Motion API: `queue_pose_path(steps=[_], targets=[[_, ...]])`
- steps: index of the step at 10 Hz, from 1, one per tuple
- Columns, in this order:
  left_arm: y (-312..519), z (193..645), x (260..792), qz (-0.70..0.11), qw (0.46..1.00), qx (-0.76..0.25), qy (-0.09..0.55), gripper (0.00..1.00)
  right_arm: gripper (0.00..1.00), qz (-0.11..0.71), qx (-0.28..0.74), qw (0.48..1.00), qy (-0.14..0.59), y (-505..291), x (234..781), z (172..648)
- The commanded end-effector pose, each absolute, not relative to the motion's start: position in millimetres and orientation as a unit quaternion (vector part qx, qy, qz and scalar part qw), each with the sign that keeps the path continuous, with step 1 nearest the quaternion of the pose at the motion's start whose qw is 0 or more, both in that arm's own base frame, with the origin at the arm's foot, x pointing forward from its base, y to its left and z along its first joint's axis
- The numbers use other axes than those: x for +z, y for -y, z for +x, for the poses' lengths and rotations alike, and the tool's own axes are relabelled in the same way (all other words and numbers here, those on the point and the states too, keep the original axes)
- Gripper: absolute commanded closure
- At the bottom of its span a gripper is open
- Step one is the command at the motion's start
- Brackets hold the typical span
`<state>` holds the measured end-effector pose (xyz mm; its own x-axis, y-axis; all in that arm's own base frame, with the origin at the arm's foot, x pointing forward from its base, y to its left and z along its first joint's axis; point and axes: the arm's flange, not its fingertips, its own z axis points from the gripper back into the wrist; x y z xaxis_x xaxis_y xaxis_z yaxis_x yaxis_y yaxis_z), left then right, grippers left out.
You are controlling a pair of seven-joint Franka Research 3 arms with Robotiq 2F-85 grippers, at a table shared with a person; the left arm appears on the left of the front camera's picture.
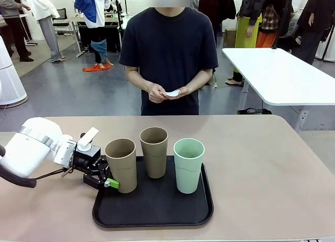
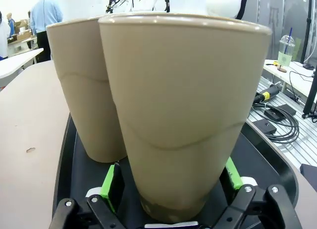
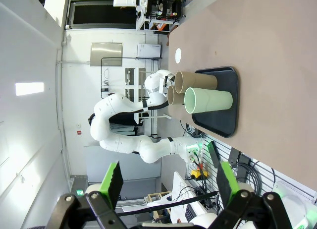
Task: Place coasters on the table and set cups on them.
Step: Pick up one Reusable plastic cup and place it on a coaster set by the human.
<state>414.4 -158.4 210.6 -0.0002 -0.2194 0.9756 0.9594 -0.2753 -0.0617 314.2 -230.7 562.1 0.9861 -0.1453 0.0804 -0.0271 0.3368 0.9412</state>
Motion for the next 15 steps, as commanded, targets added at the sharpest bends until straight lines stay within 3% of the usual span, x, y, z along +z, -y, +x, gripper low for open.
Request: queue_pose_path(steps=[1,6,7,8,9,10,12,13,15], targets=[[170,414,205,-0.503,0.480,-0.616,0.370,0.00,0.00,0.575,-0.033,0.814,0.080,231,561,316],[185,401,208,-0.515,0.464,-0.627,0.357,0.00,0.00,0.575,-0.033,0.814,0.080,231,561,316],[185,399,209,-0.517,0.457,-0.628,0.360,0.38,0.00,0.575,-0.033,0.814,0.080,231,561,316],[185,399,210,-0.518,0.460,-0.629,0.354,0.57,0.00,0.575,-0.033,0.814,0.080,231,561,316],[183,399,213,-0.518,0.459,-0.629,0.354,0.95,0.00,0.575,-0.033,0.814,0.080,231,561,316],[181,399,216,-0.515,0.460,-0.631,0.354,1.00,0.00,0.575,-0.033,0.814,0.080,231,561,316],[176,398,224,-0.512,0.462,-0.632,0.354,1.00,0.00,0.575,-0.033,0.814,0.080,231,561,316],[173,396,232,-0.510,0.462,-0.633,0.356,0.78,0.00,0.575,-0.033,0.814,0.080,231,561,316],[163,396,287,-0.490,0.493,-0.626,0.354,0.78,0.00,0.575,-0.033,0.814,0.080,231,561,316]])
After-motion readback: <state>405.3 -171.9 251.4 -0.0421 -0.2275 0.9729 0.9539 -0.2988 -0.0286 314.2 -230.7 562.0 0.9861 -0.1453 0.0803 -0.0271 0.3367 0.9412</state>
